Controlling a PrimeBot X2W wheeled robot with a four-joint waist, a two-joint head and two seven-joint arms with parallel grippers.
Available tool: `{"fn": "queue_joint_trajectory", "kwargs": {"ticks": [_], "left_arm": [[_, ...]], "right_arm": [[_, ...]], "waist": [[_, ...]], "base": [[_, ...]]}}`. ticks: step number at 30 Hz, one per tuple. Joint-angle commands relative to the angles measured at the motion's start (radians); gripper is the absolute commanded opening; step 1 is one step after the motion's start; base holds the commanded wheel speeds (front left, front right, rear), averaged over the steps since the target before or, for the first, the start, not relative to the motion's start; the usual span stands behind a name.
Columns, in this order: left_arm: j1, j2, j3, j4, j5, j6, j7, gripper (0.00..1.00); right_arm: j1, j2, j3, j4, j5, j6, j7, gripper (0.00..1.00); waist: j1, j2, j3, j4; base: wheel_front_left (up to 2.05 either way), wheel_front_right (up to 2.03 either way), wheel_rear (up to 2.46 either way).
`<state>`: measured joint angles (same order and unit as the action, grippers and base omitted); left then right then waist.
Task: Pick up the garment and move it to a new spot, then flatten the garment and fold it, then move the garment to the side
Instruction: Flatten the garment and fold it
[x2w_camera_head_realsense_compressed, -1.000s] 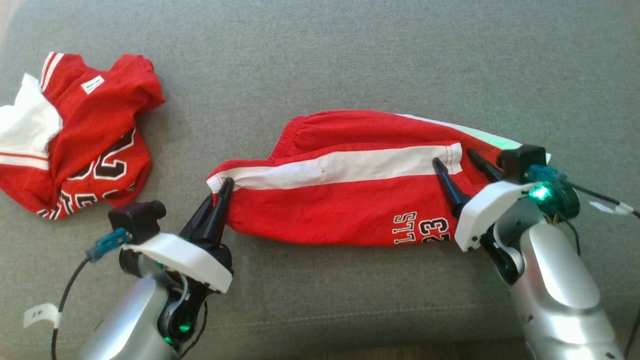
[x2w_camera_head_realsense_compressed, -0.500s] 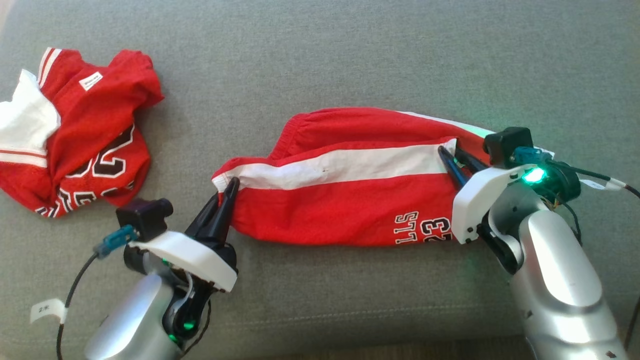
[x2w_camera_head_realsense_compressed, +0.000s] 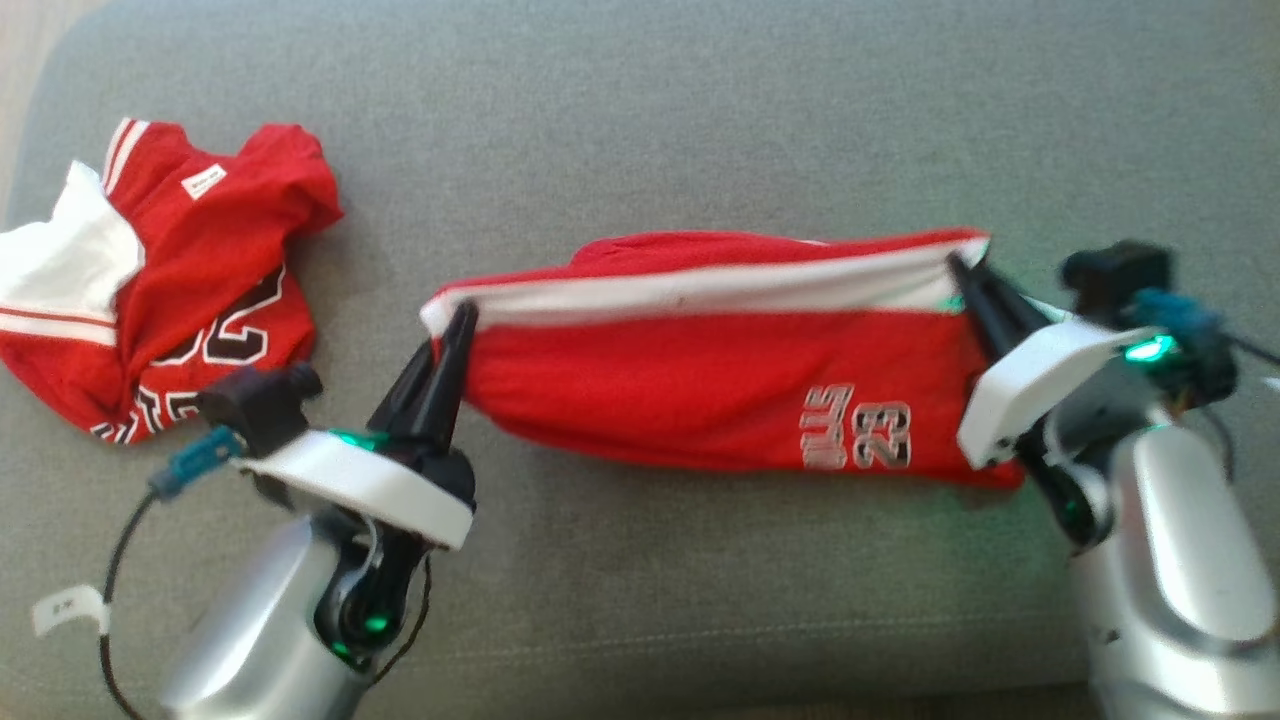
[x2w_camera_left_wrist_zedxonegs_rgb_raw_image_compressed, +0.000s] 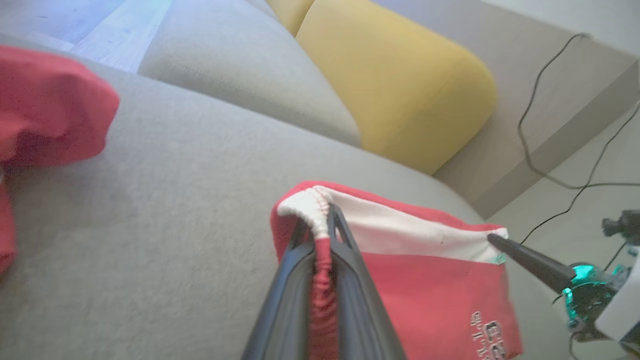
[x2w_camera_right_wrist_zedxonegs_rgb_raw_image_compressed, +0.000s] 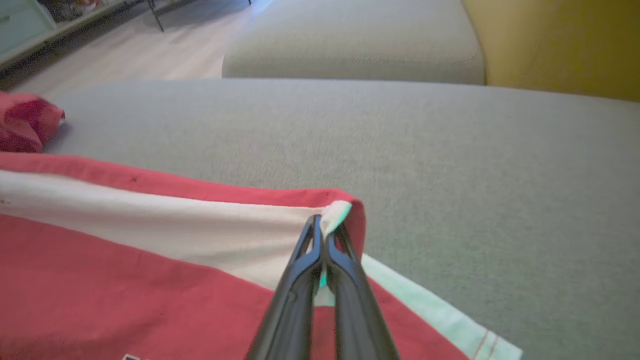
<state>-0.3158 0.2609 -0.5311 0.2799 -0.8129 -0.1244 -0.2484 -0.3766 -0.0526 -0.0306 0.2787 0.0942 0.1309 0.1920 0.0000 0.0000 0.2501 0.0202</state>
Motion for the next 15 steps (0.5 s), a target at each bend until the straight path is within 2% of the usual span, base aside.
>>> {"fn": "queue_joint_trajectory", "kwargs": {"ticks": [1, 3, 4, 6, 9, 11, 15], "left_arm": [[-0.055, 0.027, 0.043, -0.057, -0.034, -0.006, -0.009, 0.0], [-0.085, 0.041, 0.044, -0.11, -0.101, -0.006, 0.023, 0.0], [-0.129, 0.062, 0.049, -0.154, -0.161, -0.006, 0.075, 0.0], [-0.184, 0.079, 0.065, -0.181, -0.213, -0.006, 0.137, 0.0], [-0.292, 0.097, 0.079, -0.199, -0.249, -0.002, 0.226, 0.0], [-0.374, 0.108, 0.071, -0.19, -0.254, -0.003, 0.281, 0.0], [-0.563, 0.107, 0.062, -0.112, -0.239, -0.004, 0.336, 0.0]], "right_arm": [[-0.02, 0.002, 0.004, -0.059, 0.023, 0.0, -0.008, 0.0], [-0.038, 0.002, -0.017, -0.091, 0.06, 0.0, 0.002, 0.0], [-0.071, 0.002, -0.032, -0.119, 0.086, 0.0, 0.022, 0.0], [-0.121, 0.002, -0.049, -0.143, 0.101, 0.0, 0.048, 0.0], [-0.224, 0.002, -0.071, -0.144, 0.124, 0.0, 0.09, 0.0], [-0.308, -0.002, -0.065, -0.134, 0.085, 0.0, 0.101, 0.0], [-0.504, -0.003, -0.058, -0.045, 0.048, 0.0, 0.092, 0.0]], "waist": [[0.0, 0.0, -0.011, -0.003], [0.0, 0.0, -0.022, -0.005], [0.0, 0.0, -0.03, -0.012], [0.0, 0.0, -0.032, -0.02], [0.0, 0.0, -0.025, -0.037], [0.0, 0.0, -0.006, -0.047], [0.0, 0.0, 0.05, -0.07]], "base": [[0.0, 0.0, 0.0], [0.0, 0.0, 0.0], [0.0, 0.0, 0.0], [0.0, 0.0, 0.0], [0.0, 0.0, 0.0], [0.0, 0.0, 0.0], [0.0, 0.0, 0.0]]}}
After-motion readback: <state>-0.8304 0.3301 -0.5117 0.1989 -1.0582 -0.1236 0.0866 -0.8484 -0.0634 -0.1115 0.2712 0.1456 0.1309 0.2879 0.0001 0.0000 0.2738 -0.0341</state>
